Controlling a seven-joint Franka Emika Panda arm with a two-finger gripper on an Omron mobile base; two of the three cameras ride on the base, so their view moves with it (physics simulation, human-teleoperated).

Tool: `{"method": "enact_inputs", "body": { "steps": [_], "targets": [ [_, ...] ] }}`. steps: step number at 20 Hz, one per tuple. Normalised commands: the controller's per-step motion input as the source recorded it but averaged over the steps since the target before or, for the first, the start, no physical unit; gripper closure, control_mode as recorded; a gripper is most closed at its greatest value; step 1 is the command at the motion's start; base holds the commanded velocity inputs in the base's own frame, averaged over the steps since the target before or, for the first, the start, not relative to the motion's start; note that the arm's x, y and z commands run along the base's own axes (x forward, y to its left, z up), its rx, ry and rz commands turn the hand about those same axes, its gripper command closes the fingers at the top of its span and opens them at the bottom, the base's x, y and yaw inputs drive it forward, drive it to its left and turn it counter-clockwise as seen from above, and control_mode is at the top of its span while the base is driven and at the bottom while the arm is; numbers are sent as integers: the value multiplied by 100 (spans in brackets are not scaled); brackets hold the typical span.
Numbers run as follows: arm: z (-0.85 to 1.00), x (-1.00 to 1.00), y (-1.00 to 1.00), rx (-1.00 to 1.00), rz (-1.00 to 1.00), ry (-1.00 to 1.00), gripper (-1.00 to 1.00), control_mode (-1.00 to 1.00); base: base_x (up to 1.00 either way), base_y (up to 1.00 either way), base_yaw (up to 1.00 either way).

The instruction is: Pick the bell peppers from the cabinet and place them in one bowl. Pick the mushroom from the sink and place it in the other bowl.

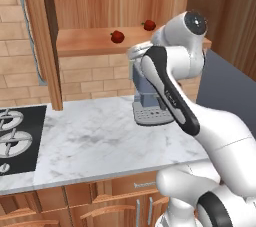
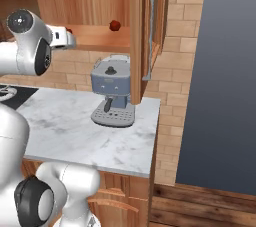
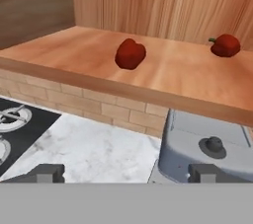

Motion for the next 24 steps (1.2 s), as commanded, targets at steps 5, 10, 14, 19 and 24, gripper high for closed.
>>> {"method": "enact_inputs", "body": {
  "steps": [5, 10, 14, 19, 24],
  "targets": [
    [3, 38, 29, 0, -9, 4, -100, -100, 0, 0, 0],
    [2, 40, 34, 4, -15, -7, -100, -100, 0, 0, 0],
    [0, 40, 29, 1, -13, -7, -100, -100, 0, 0, 0],
    [1, 53, 5, 0, -1, 0, -100, -100, 0, 0, 0],
    [2, 41, 2, 0, 0, 4, -100, -100, 0, 0, 0]
  ]
}}
